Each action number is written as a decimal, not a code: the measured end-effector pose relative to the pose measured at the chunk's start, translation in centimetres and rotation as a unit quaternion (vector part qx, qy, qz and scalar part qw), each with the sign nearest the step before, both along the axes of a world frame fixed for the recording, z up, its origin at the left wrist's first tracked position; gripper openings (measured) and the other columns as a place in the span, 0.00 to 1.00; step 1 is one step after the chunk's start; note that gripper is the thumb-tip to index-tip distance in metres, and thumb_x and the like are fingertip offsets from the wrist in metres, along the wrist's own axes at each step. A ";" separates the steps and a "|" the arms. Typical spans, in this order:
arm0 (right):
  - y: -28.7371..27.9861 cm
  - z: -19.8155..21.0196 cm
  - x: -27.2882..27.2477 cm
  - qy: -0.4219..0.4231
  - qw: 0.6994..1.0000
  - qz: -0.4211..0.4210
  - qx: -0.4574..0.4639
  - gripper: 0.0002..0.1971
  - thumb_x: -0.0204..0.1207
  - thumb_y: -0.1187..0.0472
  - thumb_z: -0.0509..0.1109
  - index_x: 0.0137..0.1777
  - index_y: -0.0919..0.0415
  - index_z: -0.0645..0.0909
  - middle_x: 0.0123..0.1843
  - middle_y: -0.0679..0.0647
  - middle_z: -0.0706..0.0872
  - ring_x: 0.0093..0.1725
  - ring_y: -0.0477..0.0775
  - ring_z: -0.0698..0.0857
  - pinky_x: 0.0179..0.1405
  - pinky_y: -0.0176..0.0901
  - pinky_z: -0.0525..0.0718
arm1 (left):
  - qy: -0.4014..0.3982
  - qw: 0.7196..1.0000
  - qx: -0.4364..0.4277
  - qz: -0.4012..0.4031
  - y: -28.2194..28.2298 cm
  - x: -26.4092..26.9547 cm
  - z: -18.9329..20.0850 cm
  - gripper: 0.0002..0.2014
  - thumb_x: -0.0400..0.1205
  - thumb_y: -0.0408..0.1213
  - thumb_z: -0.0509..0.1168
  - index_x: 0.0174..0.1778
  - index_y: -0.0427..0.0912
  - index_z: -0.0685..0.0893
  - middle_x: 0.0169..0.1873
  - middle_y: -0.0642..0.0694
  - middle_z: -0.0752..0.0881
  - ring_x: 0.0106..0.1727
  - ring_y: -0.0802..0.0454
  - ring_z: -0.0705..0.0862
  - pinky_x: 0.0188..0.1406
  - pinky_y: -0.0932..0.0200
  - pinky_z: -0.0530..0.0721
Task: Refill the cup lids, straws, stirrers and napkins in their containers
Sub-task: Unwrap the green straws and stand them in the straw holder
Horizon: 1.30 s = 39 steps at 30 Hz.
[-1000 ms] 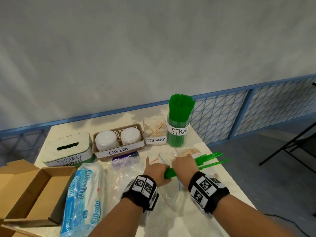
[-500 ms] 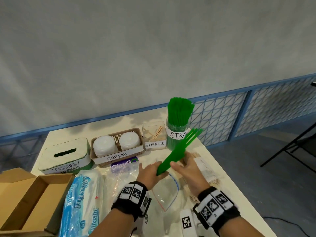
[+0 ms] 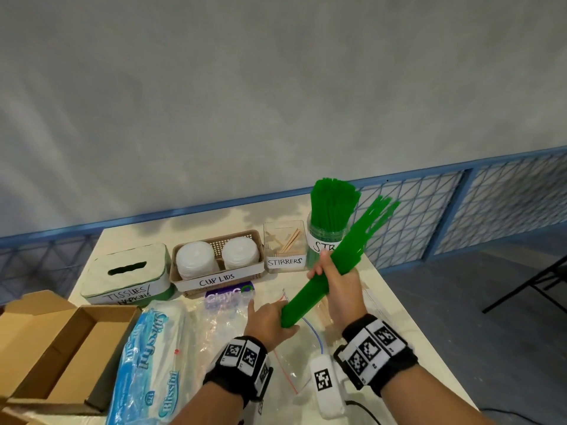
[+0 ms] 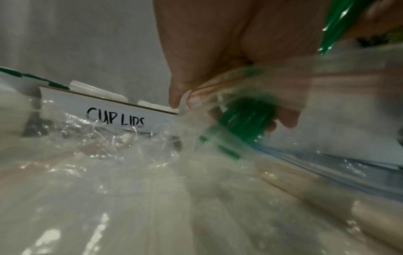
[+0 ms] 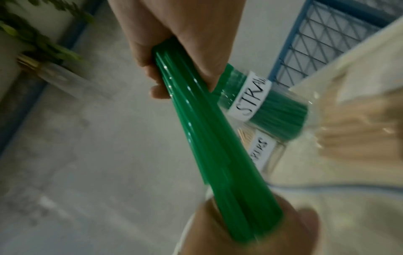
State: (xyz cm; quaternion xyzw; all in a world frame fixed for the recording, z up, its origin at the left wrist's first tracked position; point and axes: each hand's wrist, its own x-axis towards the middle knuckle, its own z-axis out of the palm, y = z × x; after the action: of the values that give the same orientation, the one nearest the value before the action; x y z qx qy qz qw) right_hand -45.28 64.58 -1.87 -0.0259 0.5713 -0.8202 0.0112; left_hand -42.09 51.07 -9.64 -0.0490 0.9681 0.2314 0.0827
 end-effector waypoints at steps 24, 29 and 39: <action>8.6 10.3 -13.0 0.091 0.974 -0.169 -0.117 0.12 0.82 0.59 0.64 0.36 0.57 0.71 0.19 0.43 0.74 0.19 0.44 0.72 0.23 0.37 0.74 | 0.095 0.982 0.164 -0.001 2.4 -13.2 16.5 0.57 0.70 0.49 0.76 0.82 0.39 0.40 0.83 0.41 0.47 0.83 0.45 0.50 0.80 0.50 0.56; 8.7 10.4 -15.9 0.096 0.977 -0.168 -0.095 0.15 0.81 0.59 0.65 0.33 0.57 0.70 0.20 0.44 0.74 0.19 0.45 0.72 0.24 0.39 0.75 | 0.090 0.959 0.264 0.045 4.7 -15.9 11.8 0.68 0.64 0.43 0.80 0.79 0.41 0.28 0.82 0.42 0.37 0.83 0.47 0.42 0.82 0.52 0.47; 6.9 11.2 -18.7 0.140 0.978 -0.131 -0.078 0.12 0.81 0.62 0.65 0.35 0.57 0.71 0.21 0.46 0.74 0.21 0.46 0.73 0.24 0.39 0.75 | 0.063 0.896 0.438 0.041 4.3 -19.6 9.5 0.61 0.54 0.48 0.84 0.80 0.47 0.56 0.72 0.43 0.74 0.74 0.44 0.73 0.75 0.41 0.70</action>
State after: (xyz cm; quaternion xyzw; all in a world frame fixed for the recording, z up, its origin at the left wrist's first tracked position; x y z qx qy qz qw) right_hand -63.96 71.49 9.33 -0.0664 0.5001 -0.8448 -0.1781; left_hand -61.66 55.41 -0.19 -0.0329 0.7688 0.6382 0.0252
